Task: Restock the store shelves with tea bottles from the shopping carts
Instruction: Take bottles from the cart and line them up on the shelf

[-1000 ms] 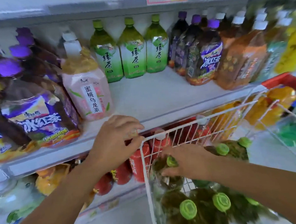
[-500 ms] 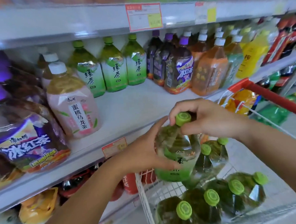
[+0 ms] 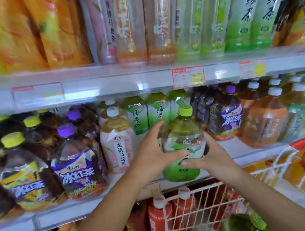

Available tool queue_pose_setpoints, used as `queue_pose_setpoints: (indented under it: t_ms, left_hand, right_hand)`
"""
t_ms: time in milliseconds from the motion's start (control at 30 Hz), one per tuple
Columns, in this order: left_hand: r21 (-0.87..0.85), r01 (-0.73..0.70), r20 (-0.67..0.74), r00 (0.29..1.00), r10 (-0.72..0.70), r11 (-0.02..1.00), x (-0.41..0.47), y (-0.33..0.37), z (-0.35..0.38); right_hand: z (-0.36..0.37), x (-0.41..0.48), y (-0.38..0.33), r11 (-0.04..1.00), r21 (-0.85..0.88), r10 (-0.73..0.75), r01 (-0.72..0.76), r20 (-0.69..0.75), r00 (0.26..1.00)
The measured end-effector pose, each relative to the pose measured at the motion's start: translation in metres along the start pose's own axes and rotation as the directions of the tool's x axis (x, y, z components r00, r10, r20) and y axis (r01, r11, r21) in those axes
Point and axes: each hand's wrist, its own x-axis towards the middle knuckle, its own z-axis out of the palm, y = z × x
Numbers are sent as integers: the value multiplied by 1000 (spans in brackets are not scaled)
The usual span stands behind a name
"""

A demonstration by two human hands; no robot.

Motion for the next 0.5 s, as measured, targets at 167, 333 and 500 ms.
queue_pose_setpoints:
  t_ms: [167,333,500]
  left_hand:
    - [360,49,-79,997,-21,932,-27,-55,-34]
    - [471,-2,67,997,-33,882,-46,-91,-39]
    - [505,-1,15,1000,-7,863,-49,-109,-33]
  right_hand:
    - [18,71,24,999,-34,42,-41,20,999]
    - [47,110,39,994,12,109,-109,-2,994]
    - [70,144,52,991,-96,84,-88,-44,996]
